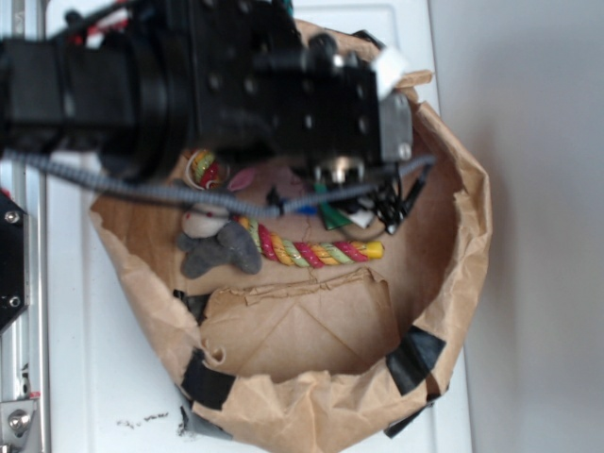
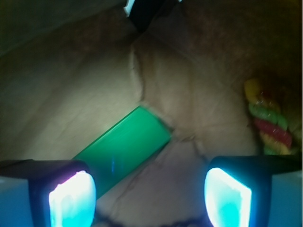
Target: Grab the multicolored rope.
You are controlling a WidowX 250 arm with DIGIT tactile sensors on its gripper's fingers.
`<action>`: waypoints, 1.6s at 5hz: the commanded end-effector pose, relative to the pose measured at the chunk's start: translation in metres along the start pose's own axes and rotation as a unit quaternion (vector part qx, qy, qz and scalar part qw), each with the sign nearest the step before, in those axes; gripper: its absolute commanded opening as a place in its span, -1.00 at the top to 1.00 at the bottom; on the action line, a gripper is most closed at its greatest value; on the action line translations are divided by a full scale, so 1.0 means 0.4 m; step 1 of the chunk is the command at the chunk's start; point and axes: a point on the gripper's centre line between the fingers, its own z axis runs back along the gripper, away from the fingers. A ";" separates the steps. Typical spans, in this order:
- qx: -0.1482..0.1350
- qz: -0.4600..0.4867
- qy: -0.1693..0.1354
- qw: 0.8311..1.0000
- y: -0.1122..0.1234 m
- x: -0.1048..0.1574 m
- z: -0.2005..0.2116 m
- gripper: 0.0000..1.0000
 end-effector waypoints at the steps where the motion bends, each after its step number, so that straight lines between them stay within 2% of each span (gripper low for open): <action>1: -0.025 0.003 -0.042 0.999 0.120 0.077 -0.001 -1.00; 2: -0.037 0.003 -0.061 0.997 0.135 0.082 -0.049 -1.00; 3: -0.034 0.010 -0.072 0.997 0.123 0.085 -0.090 -1.00; 4: -0.041 0.012 -0.081 0.996 0.126 0.087 -0.106 -1.00; 5: -0.037 -0.003 -0.090 0.995 0.140 0.084 -0.111 -1.00; 6: -0.038 -0.014 -0.058 0.998 0.160 0.074 -0.041 -1.00; 7: -0.034 -0.029 -0.043 0.998 0.185 0.074 0.002 -1.00; 8: -0.027 -0.054 -0.058 0.996 0.231 0.081 0.024 -1.00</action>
